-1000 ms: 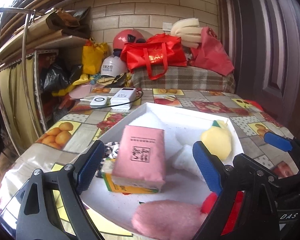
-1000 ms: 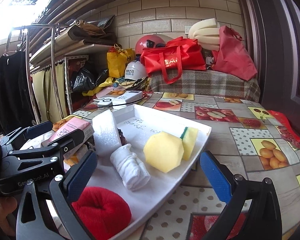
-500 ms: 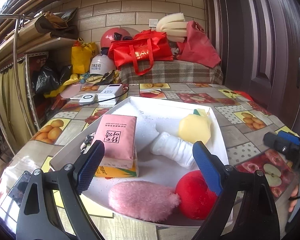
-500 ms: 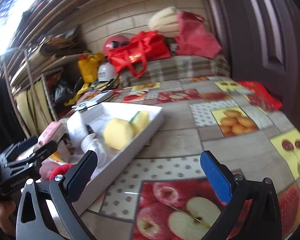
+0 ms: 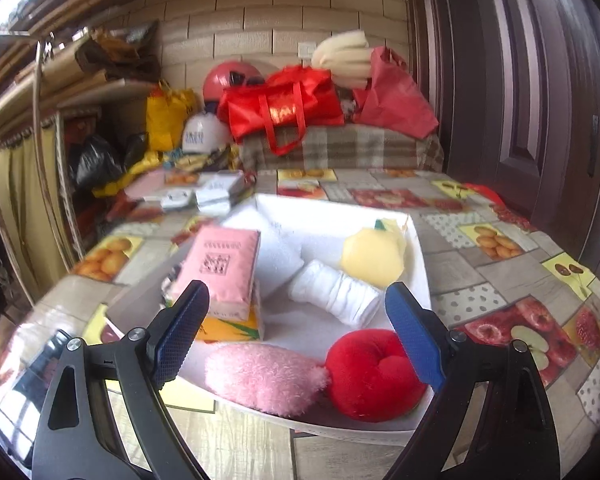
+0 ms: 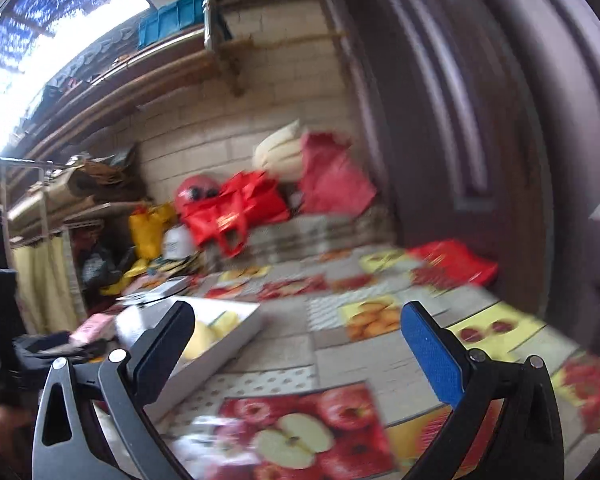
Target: Organize soft objects
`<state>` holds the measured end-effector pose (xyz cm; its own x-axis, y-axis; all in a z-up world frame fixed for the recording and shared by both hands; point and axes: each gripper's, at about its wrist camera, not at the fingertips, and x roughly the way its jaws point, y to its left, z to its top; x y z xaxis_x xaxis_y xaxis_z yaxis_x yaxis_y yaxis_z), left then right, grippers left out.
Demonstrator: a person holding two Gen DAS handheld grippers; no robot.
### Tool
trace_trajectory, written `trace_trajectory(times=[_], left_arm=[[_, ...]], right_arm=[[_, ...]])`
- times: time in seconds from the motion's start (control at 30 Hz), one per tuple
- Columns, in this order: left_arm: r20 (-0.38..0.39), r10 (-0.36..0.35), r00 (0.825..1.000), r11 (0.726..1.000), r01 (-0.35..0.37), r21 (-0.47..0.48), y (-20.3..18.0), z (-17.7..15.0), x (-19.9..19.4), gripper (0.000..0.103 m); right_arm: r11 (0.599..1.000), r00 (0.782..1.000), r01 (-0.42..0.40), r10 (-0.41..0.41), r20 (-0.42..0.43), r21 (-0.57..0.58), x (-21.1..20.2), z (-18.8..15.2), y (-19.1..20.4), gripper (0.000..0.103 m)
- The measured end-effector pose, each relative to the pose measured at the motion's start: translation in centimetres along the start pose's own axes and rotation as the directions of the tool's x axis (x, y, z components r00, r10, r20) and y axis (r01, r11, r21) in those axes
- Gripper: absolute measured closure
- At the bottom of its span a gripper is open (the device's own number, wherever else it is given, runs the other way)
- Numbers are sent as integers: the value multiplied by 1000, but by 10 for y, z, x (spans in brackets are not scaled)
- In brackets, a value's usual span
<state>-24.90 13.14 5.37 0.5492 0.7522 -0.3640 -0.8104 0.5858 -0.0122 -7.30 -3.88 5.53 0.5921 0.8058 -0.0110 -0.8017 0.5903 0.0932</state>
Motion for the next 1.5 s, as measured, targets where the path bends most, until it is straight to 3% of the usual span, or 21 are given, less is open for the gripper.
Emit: trace_trajectory(times=[0.1, 0.2, 0.33, 0.53, 0.8, 1.5], left_arm=[[39, -40, 998, 999, 39, 14, -9, -1, -16, 12], [16, -20, 1000, 999, 20, 31, -19, -2, -20, 13], [-29, 148, 989, 987, -146, 63, -30, -4, -15, 12], [8, 58, 998, 995, -59, 74, -38, -7, -23, 12], [3, 98, 995, 987, -98, 128, -50, -7, -22, 12], [-72, 86, 994, 994, -81, 73, -37, -7, -9, 12]], right_arm=[[988, 988, 153, -152, -13, 31, -2, 0, -11, 0], [988, 987, 131, -122, -104, 82, 11, 1, -26, 0], [991, 992, 80, -69, -105, 107, 14, -1, -32, 0], [995, 993, 94, -93, -75, 21, 4, -3, -14, 0], [995, 994, 99, -100, -35, -17, -1, -4, -7, 0], [996, 996, 83, -84, -39, -12, 0, -3, -7, 0]])
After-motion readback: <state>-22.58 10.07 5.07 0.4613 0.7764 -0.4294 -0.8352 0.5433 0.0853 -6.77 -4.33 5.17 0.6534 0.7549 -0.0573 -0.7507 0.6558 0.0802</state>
